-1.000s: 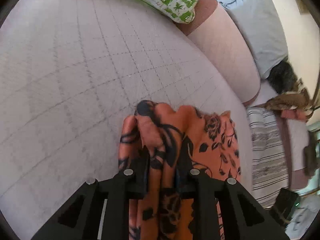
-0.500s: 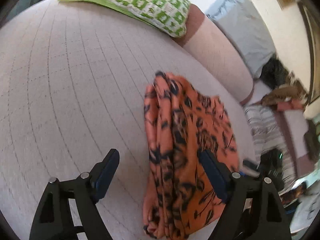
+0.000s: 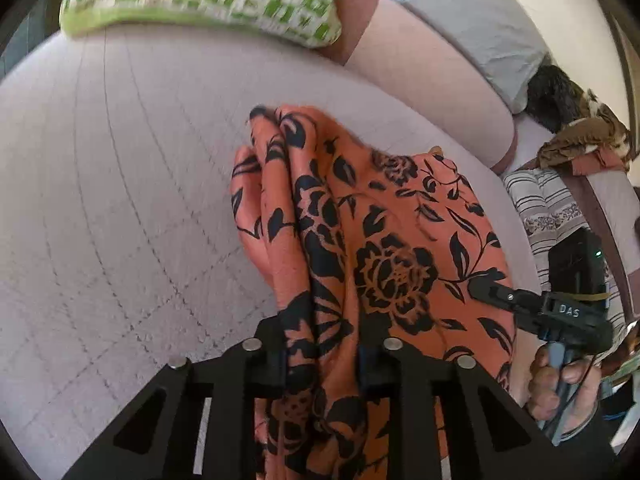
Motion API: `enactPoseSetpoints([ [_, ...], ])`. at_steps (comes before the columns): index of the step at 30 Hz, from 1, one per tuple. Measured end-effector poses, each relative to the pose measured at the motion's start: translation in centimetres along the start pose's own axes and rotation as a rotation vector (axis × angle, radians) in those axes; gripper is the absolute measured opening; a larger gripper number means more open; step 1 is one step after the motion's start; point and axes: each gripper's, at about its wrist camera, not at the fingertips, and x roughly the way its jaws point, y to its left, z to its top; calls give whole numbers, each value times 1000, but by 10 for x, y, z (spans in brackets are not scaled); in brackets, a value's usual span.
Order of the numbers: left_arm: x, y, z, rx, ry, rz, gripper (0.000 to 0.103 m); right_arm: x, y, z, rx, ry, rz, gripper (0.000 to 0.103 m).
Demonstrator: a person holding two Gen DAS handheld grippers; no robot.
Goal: Fold small clothes
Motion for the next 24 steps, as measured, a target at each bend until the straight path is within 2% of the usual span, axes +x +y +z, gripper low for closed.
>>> enactPoseSetpoints([
  [4,-26,-41,7,65,-81,-28,24,-32,24,5,-87,-39,-9,32],
  [7,-36,-80,18,118,-128,-65,24,-76,30,18,-130,-99,-9,32],
  [11,-35,-124,34,180,-162,-97,24,-130,24,39,-160,-171,-10,32],
  [14,-20,-151,47,195,-159,-108,24,-157,10,53,-148,-216,-8,32],
  [18,5,-162,49,190,-134,-100,24,-169,-13,65,-124,-228,-13,32],
  [24,56,-150,35,171,-60,-50,25,-143,-65,64,-71,-192,-14,32],
])
